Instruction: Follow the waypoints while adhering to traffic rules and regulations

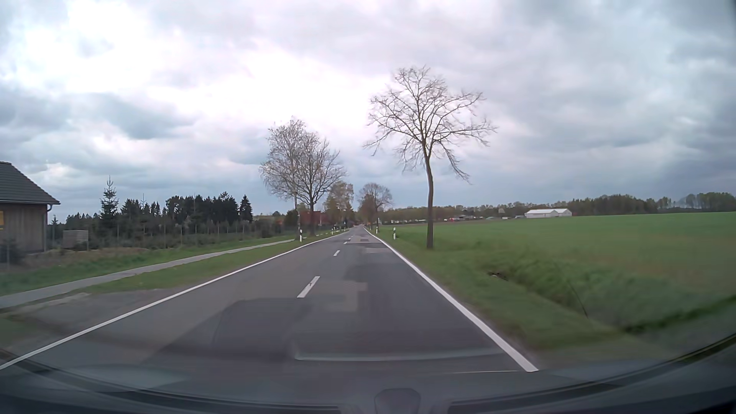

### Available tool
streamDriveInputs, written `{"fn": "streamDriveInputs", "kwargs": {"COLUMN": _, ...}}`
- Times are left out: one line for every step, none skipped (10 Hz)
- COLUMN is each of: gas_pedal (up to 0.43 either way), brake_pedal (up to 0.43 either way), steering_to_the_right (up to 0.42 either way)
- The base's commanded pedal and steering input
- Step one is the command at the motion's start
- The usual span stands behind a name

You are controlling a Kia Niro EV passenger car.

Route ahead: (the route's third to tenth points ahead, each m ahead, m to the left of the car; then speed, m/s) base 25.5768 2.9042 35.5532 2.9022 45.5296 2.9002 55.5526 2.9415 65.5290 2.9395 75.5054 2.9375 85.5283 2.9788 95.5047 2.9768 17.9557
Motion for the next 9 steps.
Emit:
{"fn": "streamDriveInputs", "kwargs": {"gas_pedal": 0.079, "brake_pedal": 0.000, "steering_to_the_right": -0.003}}
{"fn": "streamDriveInputs", "kwargs": {"gas_pedal": 0.079, "brake_pedal": 0.000, "steering_to_the_right": -0.003}}
{"fn": "streamDriveInputs", "kwargs": {"gas_pedal": 0.067, "brake_pedal": 0.000, "steering_to_the_right": -0.003}}
{"fn": "streamDriveInputs", "kwargs": {"gas_pedal": 0.067, "brake_pedal": 0.000, "steering_to_the_right": -0.003}}
{"fn": "streamDriveInputs", "kwargs": {"gas_pedal": 0.067, "brake_pedal": 0.000, "steering_to_the_right": -0.003}}
{"fn": "streamDriveInputs", "kwargs": {"gas_pedal": 0.067, "brake_pedal": 0.000, "steering_to_the_right": -0.004}}
{"fn": "streamDriveInputs", "kwargs": {"gas_pedal": 0.067, "brake_pedal": 0.000, "steering_to_the_right": -0.004}}
{"fn": "streamDriveInputs", "kwargs": {"gas_pedal": 0.067, "brake_pedal": 0.000, "steering_to_the_right": -0.004}}
{"fn": "streamDriveInputs", "kwargs": {"gas_pedal": 0.067, "brake_pedal": 0.000, "steering_to_the_right": -0.003}}
